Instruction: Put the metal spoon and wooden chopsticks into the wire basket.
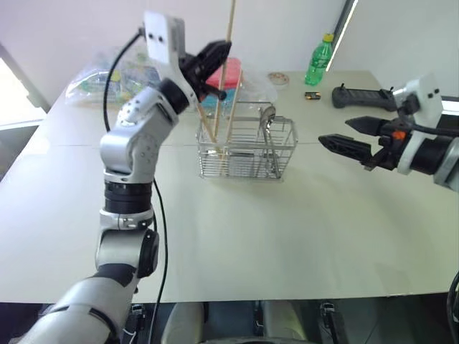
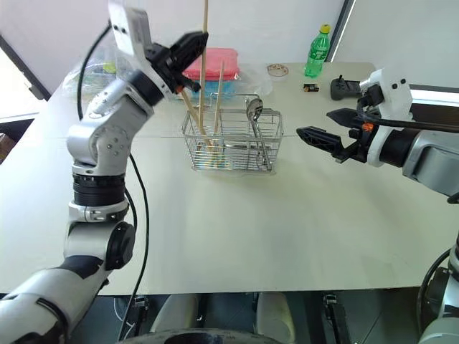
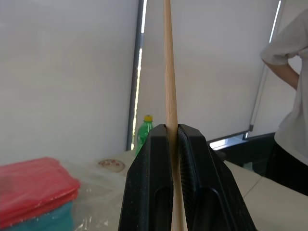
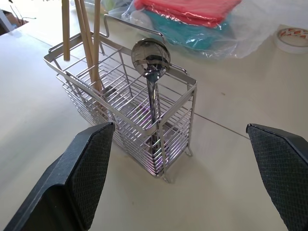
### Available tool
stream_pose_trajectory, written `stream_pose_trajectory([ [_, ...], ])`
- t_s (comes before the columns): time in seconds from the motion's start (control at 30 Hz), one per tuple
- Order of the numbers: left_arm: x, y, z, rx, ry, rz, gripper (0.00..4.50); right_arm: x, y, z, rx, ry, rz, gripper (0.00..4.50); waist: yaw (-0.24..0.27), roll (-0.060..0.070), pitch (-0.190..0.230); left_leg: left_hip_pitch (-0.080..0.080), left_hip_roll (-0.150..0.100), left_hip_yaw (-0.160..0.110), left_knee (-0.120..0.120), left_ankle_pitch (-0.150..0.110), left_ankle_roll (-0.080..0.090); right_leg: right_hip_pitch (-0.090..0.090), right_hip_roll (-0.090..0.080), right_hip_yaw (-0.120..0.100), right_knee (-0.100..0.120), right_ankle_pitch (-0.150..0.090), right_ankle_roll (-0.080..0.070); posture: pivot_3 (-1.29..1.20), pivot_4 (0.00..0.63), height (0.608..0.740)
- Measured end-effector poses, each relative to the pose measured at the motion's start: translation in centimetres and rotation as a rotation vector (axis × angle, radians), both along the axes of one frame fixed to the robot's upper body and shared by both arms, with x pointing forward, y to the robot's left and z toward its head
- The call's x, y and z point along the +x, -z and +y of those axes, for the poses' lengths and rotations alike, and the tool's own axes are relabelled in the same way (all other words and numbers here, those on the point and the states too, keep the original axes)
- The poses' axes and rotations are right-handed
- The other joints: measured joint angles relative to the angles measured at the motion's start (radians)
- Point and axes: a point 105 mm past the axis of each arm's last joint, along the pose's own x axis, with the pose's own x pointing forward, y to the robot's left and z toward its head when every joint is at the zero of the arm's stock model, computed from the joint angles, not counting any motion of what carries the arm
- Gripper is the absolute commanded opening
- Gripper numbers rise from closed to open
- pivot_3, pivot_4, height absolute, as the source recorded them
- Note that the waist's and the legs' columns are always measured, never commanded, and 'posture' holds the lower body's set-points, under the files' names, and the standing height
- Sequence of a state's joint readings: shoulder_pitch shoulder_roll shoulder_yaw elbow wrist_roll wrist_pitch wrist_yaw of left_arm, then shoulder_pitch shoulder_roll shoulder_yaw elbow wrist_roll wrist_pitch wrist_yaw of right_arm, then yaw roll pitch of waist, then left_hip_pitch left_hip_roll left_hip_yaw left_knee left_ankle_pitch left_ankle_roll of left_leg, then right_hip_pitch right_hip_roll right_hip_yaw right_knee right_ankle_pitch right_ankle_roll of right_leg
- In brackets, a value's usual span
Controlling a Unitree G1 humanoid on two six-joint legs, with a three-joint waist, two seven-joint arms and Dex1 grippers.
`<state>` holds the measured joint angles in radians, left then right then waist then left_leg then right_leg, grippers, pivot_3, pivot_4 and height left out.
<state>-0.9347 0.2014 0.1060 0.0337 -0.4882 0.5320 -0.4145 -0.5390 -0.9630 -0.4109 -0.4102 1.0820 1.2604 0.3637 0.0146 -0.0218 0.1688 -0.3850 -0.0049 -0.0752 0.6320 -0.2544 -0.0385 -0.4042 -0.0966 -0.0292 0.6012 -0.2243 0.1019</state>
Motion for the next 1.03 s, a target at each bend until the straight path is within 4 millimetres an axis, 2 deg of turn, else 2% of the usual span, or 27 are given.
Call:
stream_pose_trajectory([
  [0.03,0.0,0.1,-0.3,-0.004,0.005,0.005,0.89,0.0,0.0,0.0,0.001,0.003,0.0,4.5,0.0,0.0,0.0,-0.001,0.0,0.0,0.0,0.0,0.0,0.0,0.0,0.0,-0.001,0.0,0.0,0.0,0.15,0.708],
  [0.07,0.0,0.2,-0.4,-0.004,0.008,0.007,1.13,0.0,0.0,0.0,0.001,0.004,0.0,4.5,-0.001,0.0,0.0,-0.001,0.0,0.0,0.0,0.0,0.0,0.0,0.0,0.0,-0.001,0.0,0.0,0.0,0.15,0.708],
  [0.27,0.2,1.6,-0.3,-0.001,-0.006,0.046,4.23,0.1,0.0,-0.1,0.001,0.02,-0.002,4.5,-0.002,0.0,0.0,-0.001,0.0,0.0,0.0,0.0,0.001,-0.001,0.0,0.0,-0.001,0.0,0.0,0.0,0.15,0.708],
  [0.3,0.2,1.6,-0.2,0.0,-0.007,0.044,4.46,0.2,0.0,-0.1,0.003,0.019,-0.002,4.5,-0.002,0.0,0.0,0.0,0.0,0.0,0.0,0.0,0.001,-0.001,0.0,0.0,-0.001,0.0,0.0,0.0,0.15,0.708],
  [0.47,-0.5,1.0,0.4,0.03,-0.013,0.005,4.46,0.2,0.3,-0.2,0.004,0.019,-0.002,4.5,-0.003,0.0,0.0,-0.001,0.0,0.0,0.0,0.0,0.001,0.0,0.0,0.0,-0.001,0.0,0.0,0.0,0.15,0.708],
  [0.6,-1.7,1.3,1.9,0.159,0.029,0.05,4.46,0.0,1.3,-0.6,-0.018,0.009,0.024,4.5,-0.006,0.0,0.0,0.0,0.0,0.0,-0.001,0.0,0.001,-0.001,0.0,0.0,-0.001,0.0,0.0,0.0,0.15,0.708],
  [0.77,-5.6,3.9,7.3,0.496,0.129,0.202,4.46,-0.6,1.5,-1.8,-0.076,-0.027,0.016,4.5,-0.028,0.002,0.0,0.001,0.001,0.0,-0.002,-0.001,0.002,-0.002,0.001,0.0,0.0,-0.002,-0.003,0.0,0.15,0.708],
  [0.83,-6.9,5.6,9.4,0.619,0.141,0.266,4.46,-0.9,1.9,-2.3,-0.091,-0.054,0.02,4.5,-0.028,0.002,0.0,0.001,0.001,0.0,-0.002,-0.001,0.002,-0.001,0.001,0.0,-0.001,-0.003,-0.005,0.0,0.15,0.708],
  [0.93,-8.4,8.0,11.4,0.727,0.169,0.354,4.46,-1.2,2.8,-2.5,-0.095,-0.101,0.027,4.5,-0.024,0.002,0.0,0.001,0.001,0.0,-0.002,-0.001,0.002,-0.001,0.001,0.0,-0.002,-0.002,-0.006,0.0,0.15,0.708],
  [1.0,-10.2,10.1,12.4,0.811,0.231,0.43,4.46,-1.5,3.6,-2.5,-0.107,-0.136,0.035,4.5,-0.022,0.002,0.0,0.0,0.001,0.0,-0.001,-0.001,0.002,-0.001,0.0,0.0,-0.003,-0.002,-0.006,0.0,0.15,0.708],
  [1.03,-10.5,10.4,12.4,0.824,0.25,0.435,4.46,-1.5,3.8,-2.5,-0.112,-0.14,0.038,4.5,-0.02,0.002,0.0,-0.001,0.001,0.0,-0.001,-0.001,0.002,-0.001,0.0,0.0,-0.003,-0.002,-0.006,0.0,0.15,0.708],
])
